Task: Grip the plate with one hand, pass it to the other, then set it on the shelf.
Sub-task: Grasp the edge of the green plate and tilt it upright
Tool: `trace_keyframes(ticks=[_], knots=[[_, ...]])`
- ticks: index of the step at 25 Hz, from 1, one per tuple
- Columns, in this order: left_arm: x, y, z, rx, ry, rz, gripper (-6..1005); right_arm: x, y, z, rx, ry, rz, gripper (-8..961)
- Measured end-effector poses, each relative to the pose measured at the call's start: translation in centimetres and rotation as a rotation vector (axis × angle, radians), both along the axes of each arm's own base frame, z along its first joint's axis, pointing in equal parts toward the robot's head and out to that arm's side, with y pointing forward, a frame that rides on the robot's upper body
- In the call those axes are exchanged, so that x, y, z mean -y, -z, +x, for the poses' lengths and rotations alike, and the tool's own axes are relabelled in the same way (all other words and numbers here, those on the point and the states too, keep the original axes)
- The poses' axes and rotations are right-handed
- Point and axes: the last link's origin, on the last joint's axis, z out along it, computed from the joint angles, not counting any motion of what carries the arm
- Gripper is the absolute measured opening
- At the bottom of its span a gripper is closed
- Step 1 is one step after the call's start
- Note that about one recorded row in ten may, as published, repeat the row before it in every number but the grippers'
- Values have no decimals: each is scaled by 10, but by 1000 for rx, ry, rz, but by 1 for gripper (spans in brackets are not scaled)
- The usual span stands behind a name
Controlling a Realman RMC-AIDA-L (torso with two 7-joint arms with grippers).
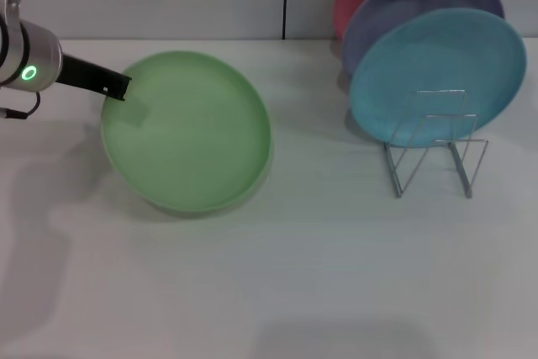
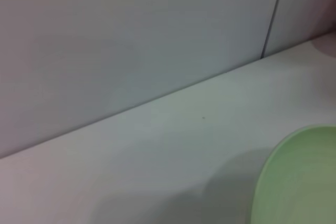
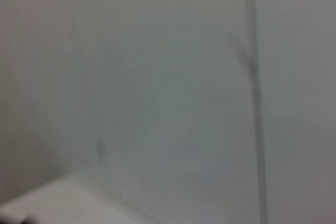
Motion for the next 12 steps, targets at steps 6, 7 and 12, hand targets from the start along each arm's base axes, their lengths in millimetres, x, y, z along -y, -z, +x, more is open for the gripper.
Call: trace_keyframes(ticks=[6,7,12], knots=[[1,-3,8,45,36,5,36,13,-22,-7,8,15,-106,832],[3,-6,10,55,50,10,36,14,-29,-3,4,28,-98,832],[8,-12,12,99,97,33,36,17,-34,10,-9,70,-101,833]])
